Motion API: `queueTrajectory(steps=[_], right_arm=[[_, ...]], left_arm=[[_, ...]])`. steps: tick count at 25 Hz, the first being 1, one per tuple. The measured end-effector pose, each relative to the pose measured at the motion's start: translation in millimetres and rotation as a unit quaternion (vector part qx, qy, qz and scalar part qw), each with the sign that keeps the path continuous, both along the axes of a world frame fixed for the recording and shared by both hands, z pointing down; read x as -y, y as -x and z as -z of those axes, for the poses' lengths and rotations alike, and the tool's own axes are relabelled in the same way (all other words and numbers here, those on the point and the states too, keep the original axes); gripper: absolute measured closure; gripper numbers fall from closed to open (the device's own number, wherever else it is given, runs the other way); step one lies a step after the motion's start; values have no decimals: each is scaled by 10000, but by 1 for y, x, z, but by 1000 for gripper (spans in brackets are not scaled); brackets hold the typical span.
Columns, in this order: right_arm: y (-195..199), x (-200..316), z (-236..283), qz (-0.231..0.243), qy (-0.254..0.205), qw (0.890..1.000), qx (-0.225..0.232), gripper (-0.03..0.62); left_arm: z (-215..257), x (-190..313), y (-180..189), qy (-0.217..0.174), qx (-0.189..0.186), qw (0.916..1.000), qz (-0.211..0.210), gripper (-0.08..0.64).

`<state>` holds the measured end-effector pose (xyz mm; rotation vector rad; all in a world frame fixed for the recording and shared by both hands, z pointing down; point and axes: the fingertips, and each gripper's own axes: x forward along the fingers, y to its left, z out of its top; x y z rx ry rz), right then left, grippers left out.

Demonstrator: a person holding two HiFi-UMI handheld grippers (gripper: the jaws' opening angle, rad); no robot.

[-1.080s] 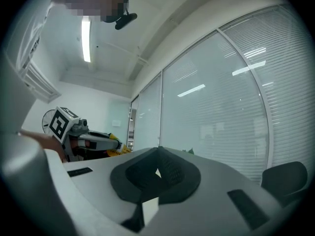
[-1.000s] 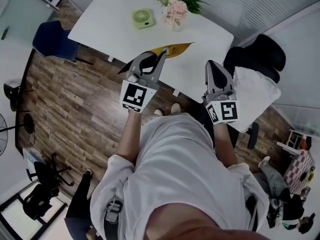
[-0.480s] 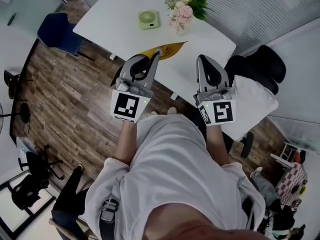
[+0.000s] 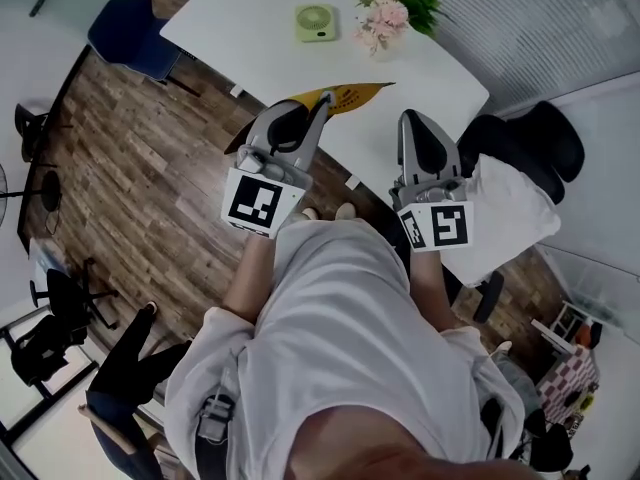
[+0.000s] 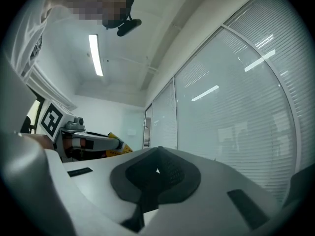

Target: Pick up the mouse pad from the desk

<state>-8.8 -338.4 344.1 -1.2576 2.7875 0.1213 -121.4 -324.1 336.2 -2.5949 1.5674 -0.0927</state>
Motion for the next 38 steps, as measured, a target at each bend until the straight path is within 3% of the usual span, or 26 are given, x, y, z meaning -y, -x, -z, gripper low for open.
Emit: queueTrajectory(steps=[4,16,24,31,38], right_arm=[[-4,2,-7,23,67,10000,-15,595],[-24,-1,-17,-86,-37,9998,-188,595],[-28,1,-23,-442,18,9986,-292,595],[-1,14,-18,-876,-44,9947,-536,595],[58,35,-12,-1115,26,9910,-739,595]], left_arm=[[-2,0,-1,24,181,9998,92,555],[-13,-5,-17,67,190,9996,200,555],[-15,3,-18,-55,110,9999,-122,555],[-20,28,5,-31,-123,9978,-647,554],[-16,54,66,7,-387,9949,-931,554]])
